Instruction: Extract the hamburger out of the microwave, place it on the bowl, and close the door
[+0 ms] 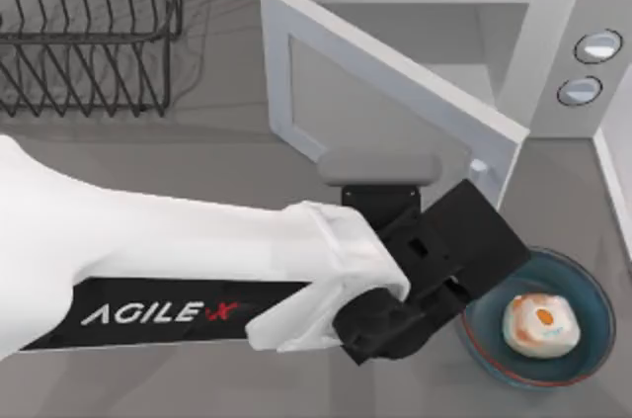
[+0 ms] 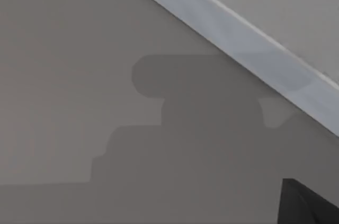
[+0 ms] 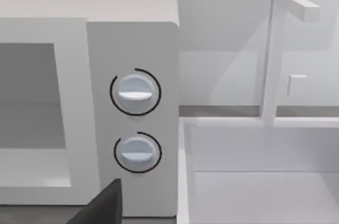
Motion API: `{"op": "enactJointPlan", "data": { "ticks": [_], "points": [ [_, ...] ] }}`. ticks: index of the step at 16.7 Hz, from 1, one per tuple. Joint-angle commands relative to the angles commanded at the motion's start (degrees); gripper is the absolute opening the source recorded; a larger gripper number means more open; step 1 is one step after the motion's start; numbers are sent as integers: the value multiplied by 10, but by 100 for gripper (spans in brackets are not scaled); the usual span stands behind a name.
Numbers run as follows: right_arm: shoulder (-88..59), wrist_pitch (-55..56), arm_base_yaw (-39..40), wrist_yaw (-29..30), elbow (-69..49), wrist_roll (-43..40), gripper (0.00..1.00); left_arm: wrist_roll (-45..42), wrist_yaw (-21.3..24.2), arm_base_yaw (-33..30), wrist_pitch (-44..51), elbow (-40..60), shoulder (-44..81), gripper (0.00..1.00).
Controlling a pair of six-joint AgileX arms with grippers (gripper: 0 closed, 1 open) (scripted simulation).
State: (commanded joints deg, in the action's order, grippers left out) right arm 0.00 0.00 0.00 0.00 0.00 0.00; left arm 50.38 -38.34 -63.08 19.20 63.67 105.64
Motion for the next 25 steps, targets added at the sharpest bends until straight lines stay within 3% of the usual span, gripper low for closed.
{"op": "enactJointPlan", "data": {
  "ticks": [6, 13, 17, 21, 25],
  "points": [
    [0, 0, 0, 0, 0, 0, 100, 7, -2, -5, 12, 22, 17, 0],
    [0, 0, 0, 0, 0, 0, 100, 58, -20, -50, 110, 232, 148, 0],
    [0, 0, 0, 0, 0, 0, 100, 73, -25, -62, 141, 283, 186, 0],
    [0, 0, 0, 0, 0, 0, 100, 70, -23, -57, 138, 284, 186, 0],
    [0, 0, 0, 0, 0, 0, 100, 10, 2, -6, 118, 351, 235, 0]
  ]
}}
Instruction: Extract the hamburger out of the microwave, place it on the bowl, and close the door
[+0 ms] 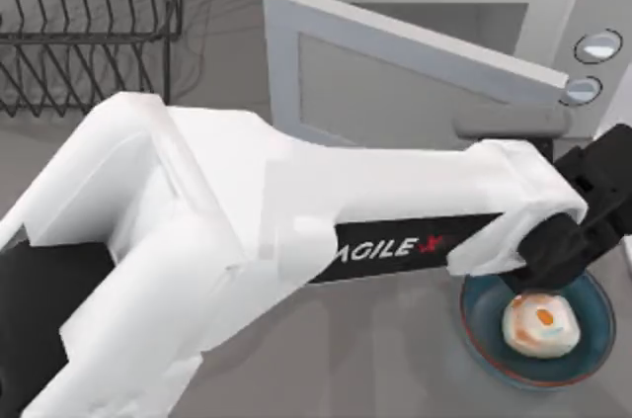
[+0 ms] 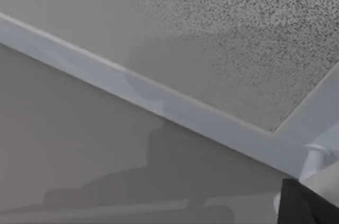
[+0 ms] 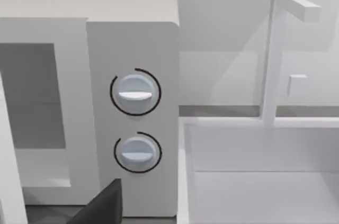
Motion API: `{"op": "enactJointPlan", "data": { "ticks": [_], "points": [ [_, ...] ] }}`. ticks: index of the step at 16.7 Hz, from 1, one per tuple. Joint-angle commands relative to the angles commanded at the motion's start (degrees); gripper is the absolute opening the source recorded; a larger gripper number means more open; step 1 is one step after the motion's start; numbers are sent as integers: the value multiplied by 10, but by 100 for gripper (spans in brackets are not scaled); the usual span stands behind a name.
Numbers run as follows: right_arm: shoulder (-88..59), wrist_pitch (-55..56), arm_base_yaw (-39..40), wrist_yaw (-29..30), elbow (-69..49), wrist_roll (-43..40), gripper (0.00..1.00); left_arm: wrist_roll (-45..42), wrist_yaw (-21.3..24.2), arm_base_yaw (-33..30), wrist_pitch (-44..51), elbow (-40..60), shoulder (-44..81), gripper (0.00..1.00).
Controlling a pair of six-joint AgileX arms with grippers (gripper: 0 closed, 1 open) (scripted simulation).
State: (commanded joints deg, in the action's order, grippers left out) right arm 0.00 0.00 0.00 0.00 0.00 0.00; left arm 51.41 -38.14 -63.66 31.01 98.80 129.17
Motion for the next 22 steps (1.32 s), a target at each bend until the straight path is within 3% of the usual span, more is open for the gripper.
{"op": "enactJointPlan", "data": {
  "ticks": [4, 11, 18, 22],
  "points": [
    [0, 0, 0, 0, 0, 0, 100, -60, 27, 54, -21, 62, 46, 0],
    [0, 0, 0, 0, 0, 0, 100, -67, 30, 60, -14, 84, 63, 0],
    [0, 0, 0, 0, 0, 0, 100, -126, 65, 119, 33, 299, 184, 0],
    [0, 0, 0, 0, 0, 0, 100, -146, 78, 139, 47, 349, 218, 0]
  ]
}}
